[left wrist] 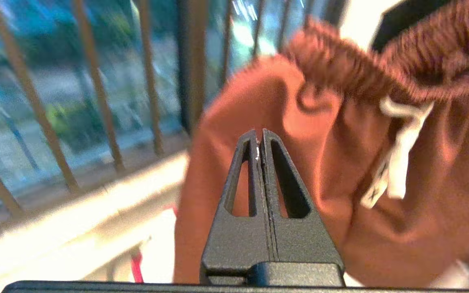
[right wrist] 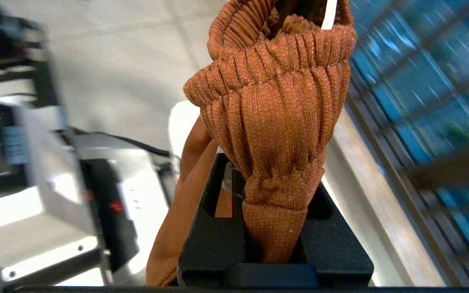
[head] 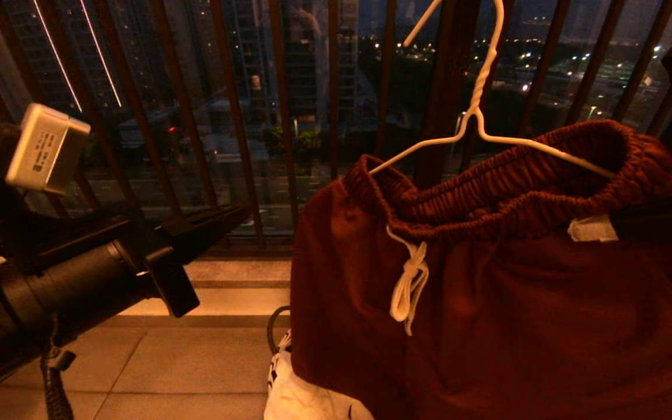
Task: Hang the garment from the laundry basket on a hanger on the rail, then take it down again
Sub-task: Hang the clothes rack on the clothesline
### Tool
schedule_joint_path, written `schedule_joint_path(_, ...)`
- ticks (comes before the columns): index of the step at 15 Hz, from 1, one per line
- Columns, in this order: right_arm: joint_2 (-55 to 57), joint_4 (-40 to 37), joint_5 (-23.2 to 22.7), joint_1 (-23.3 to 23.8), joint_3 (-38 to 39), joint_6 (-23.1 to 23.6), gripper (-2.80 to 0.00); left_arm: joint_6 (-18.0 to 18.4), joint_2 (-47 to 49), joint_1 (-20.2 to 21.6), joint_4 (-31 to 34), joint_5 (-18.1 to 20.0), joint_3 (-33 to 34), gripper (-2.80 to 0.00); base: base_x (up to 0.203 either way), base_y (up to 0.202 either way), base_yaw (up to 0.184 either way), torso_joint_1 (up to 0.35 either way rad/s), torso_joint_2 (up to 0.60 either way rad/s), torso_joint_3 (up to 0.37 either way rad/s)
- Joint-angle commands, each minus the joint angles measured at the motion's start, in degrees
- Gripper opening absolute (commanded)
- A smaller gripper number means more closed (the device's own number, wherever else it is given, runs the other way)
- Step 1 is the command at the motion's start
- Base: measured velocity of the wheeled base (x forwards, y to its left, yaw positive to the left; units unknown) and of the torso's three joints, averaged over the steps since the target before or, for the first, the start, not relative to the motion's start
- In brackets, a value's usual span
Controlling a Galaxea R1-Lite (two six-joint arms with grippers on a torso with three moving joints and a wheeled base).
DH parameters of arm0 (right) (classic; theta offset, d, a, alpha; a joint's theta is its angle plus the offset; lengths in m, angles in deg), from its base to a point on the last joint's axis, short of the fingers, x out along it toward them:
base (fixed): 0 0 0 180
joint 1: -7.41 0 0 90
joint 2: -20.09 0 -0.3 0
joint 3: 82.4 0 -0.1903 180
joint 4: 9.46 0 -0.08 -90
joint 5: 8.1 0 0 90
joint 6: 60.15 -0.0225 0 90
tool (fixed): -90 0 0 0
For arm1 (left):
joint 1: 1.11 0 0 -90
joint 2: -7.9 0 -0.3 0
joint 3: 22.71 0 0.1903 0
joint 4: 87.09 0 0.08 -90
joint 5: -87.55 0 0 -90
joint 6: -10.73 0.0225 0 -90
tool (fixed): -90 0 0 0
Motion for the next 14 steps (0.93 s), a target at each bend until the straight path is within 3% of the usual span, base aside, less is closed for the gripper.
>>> schedule_joint_path(1, -0.57, -0.29, -3.48, 0.72, 0.99, 0.86, -2.80, -0.05, -3.61, 0.00, 10.39, 0.89, -2.48, -2.80, 0.000, 0.000, 0.000, 0.000, 0.00, 0.000)
schedule_joint_path(3, -1.13, -0.18, -7.10, 1.78, 3.54, 2.87, -2.80, 0.03, -6.78, 0.00, 23.43, 2.34, -6.75, -2.80, 0.000, 0.000, 0.000, 0.000, 0.00, 0.000)
schedule_joint_path(6, -1.43, -0.13, -10.47, 4.00, 6.50, 6.34, -2.80, 0.00, -7.63, 1.96, 26.81, 2.36, -9.42, -2.80, 0.000, 0.000, 0.000, 0.000, 0.00, 0.000)
schedule_joint_path(9, -1.79, -0.13, -10.92, 4.16, 8.79, 8.36, -2.80, -0.40, -8.74, 2.36, 39.23, 2.87, -14.27, -2.80, 0.000, 0.000, 0.000, 0.000, 0.00, 0.000)
schedule_joint_path(14, -1.30, -0.04, -14.29, 4.16, 9.05, 10.92, -2.80, -0.74, -7.01, 2.37, 41.82, 3.63, -15.79, -2.80, 0.000, 0.000, 0.000, 0.000, 0.00, 0.000)
